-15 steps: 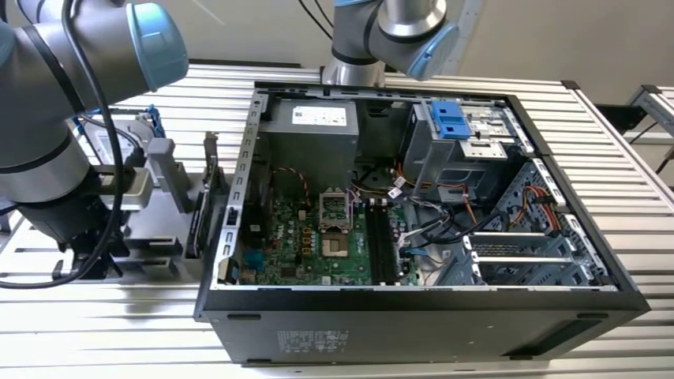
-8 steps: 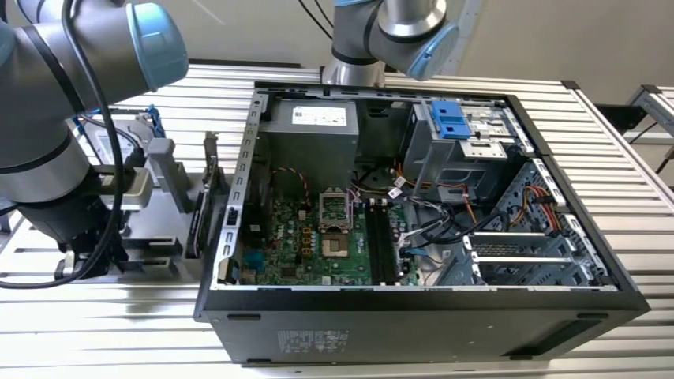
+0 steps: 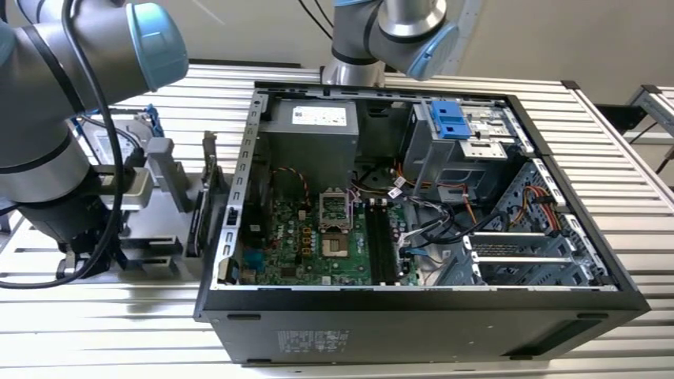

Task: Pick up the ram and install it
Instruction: 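Pick up the ram and move it above insertion slot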

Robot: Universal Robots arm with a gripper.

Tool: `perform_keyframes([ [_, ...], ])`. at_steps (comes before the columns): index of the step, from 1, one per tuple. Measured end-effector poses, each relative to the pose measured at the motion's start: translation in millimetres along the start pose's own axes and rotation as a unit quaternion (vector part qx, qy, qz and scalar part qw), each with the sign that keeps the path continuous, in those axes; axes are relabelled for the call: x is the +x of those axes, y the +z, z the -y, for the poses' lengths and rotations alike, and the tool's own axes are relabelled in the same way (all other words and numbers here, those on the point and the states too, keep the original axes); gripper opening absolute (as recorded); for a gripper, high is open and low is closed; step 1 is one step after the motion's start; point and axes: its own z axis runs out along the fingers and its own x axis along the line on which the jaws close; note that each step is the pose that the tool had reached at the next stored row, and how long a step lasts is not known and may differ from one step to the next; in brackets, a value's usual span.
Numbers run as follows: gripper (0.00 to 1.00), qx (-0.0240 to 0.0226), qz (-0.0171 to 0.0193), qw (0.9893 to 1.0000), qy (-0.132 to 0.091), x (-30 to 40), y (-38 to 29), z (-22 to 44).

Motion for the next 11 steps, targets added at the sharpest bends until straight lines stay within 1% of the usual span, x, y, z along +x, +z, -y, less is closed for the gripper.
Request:
perform_keyframes([
  [11, 0.0, 0.0, -0.0001, 1.0, 0.0, 0.0, 0.0, 0.0],
])
